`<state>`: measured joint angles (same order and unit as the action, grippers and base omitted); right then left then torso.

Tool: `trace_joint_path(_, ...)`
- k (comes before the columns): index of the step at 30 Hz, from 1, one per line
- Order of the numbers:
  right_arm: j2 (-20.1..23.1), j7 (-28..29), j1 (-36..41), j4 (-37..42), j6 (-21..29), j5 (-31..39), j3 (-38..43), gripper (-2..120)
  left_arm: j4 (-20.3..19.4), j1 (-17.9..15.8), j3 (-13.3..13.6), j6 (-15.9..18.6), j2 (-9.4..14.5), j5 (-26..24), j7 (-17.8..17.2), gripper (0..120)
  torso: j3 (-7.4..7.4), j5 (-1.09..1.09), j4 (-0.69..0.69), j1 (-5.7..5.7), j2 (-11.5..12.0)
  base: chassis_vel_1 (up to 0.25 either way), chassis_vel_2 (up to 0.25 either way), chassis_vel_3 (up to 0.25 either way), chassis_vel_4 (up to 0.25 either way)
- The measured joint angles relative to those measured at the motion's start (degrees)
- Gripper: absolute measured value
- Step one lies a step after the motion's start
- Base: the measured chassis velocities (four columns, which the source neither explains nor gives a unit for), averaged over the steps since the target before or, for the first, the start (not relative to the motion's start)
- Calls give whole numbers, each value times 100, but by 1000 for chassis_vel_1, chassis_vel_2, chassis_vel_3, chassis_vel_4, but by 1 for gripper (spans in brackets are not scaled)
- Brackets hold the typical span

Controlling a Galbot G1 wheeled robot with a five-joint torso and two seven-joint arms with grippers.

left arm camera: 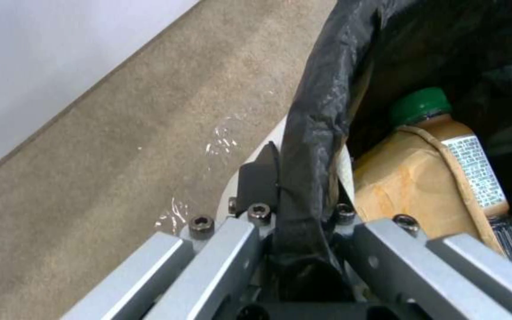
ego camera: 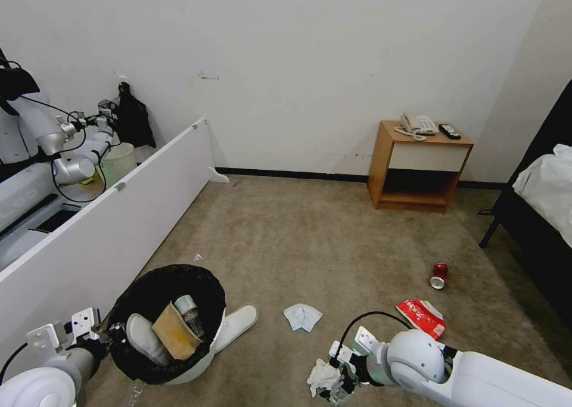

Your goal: Pick up the trash bin, then pick up the garbage from the floor and place it into the trash bin.

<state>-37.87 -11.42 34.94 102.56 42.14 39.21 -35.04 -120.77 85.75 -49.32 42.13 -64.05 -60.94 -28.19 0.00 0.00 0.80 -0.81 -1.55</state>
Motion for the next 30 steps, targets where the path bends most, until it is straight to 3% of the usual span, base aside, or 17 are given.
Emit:
trace_joint_path(12, -326, 216, 99, -1111, -2, -309, 142, 100, 18, 52, 10, 0, 17, 0, 0, 1, 0, 0, 0, 0, -1, 0, 0, 0, 0)
trace_joint_path(30, -633, 405, -147, -1337, -2, -234, 136, 100, 75, 9, 54, 0, -8, 36, 8, 1, 0, 0, 0, 0, -1, 0, 0, 0, 0)
